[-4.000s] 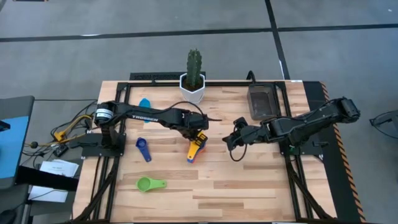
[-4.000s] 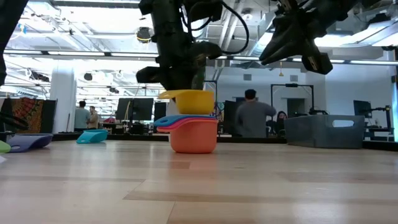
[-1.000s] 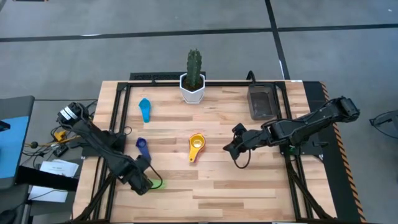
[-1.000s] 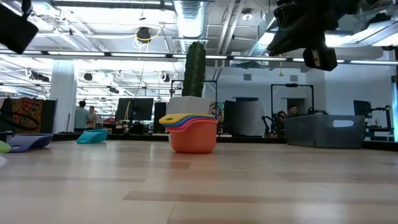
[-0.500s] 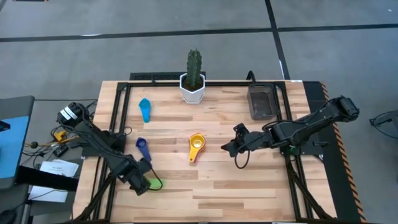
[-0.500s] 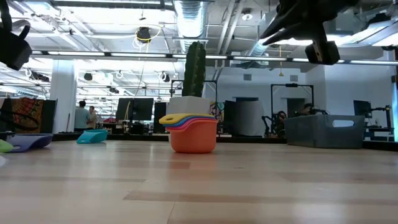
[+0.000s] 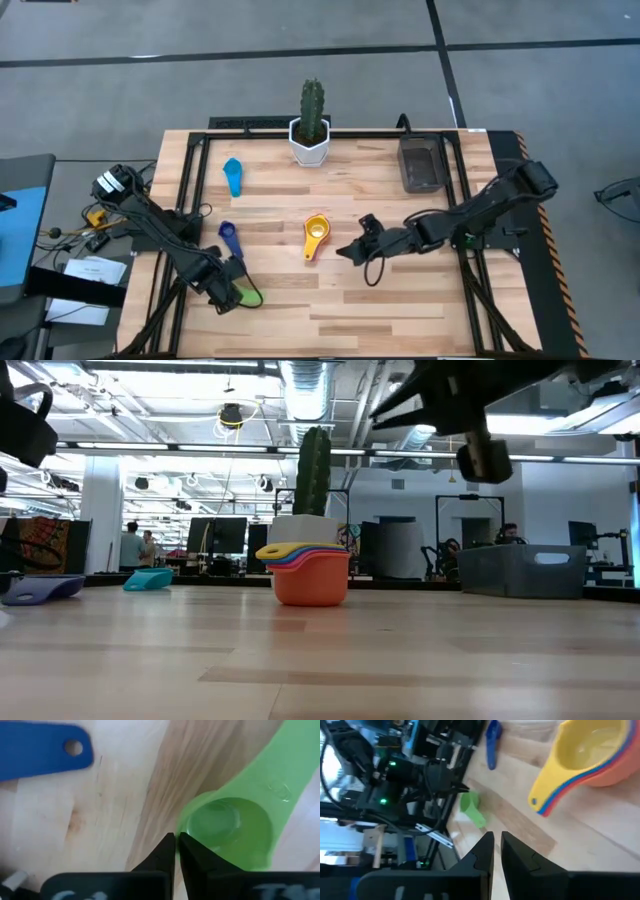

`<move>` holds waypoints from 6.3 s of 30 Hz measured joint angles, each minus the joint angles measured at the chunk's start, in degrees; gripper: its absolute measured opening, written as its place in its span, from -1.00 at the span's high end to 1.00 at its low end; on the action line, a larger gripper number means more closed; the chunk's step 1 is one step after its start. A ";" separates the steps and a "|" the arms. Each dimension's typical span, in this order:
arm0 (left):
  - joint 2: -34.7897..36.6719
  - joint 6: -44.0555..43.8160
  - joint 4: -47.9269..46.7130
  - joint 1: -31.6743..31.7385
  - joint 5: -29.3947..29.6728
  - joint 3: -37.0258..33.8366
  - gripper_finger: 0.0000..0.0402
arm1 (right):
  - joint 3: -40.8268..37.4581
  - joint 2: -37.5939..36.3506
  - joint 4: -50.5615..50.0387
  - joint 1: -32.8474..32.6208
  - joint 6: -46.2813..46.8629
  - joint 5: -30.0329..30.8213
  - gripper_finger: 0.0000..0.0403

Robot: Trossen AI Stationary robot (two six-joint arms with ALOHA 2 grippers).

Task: Nest measuring cups in basket
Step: Stack the green measuring cup on top of the yellow measuring cup

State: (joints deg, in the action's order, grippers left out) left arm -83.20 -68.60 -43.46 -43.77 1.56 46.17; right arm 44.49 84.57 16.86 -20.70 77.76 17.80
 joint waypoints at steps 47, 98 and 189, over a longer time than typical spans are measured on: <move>-0.03 29.58 0.27 0.26 5.16 2.23 0.99 | 0.00 1.88 6.12 -1.06 -3.01 0.15 0.71; -0.04 100.56 -6.34 28.43 16.78 37.46 1.00 | 19.85 13.31 1.12 9.98 -18.36 -26.99 0.13; 22.32 38.63 29.36 26.87 21.35 21.85 0.21 | 19.74 12.79 37.44 6.17 -47.21 -0.15 0.96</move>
State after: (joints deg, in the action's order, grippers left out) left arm -60.88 -29.96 -14.10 -16.90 22.91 68.02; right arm 64.23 97.36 54.30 -14.52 30.55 17.65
